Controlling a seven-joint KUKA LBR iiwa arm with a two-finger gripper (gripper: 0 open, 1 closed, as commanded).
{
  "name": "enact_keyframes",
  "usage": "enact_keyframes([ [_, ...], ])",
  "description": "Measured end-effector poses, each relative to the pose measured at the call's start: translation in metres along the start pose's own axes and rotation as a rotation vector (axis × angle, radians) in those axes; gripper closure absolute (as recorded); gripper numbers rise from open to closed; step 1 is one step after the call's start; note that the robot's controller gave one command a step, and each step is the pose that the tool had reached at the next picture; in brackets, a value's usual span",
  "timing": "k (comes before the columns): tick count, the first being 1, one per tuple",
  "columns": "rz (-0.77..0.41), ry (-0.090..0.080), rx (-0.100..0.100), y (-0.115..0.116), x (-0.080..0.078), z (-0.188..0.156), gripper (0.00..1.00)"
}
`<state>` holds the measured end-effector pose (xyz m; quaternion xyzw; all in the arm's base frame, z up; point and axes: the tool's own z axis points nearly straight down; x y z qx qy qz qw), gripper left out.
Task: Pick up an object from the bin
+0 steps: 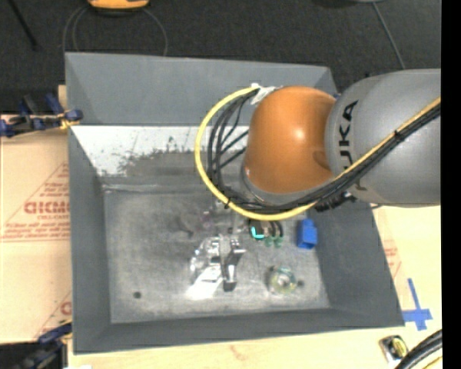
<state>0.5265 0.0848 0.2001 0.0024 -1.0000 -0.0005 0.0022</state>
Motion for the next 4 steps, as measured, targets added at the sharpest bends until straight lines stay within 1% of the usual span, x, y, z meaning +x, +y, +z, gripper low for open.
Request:
enact_keyframes([
  [1,-0.174,-0.014,0.0,-0.021,0.011,0.107,0.0],
  [2,-0.037,-0.013,0.003,-0.015,0.013,0.114,0.0],
  [3,-0.034,-0.011,0.002,-0.014,0.013,0.113,1.0],
  [4,-0.079,-0.013,0.001,0.007,0.022,-0.037,1.0],
])
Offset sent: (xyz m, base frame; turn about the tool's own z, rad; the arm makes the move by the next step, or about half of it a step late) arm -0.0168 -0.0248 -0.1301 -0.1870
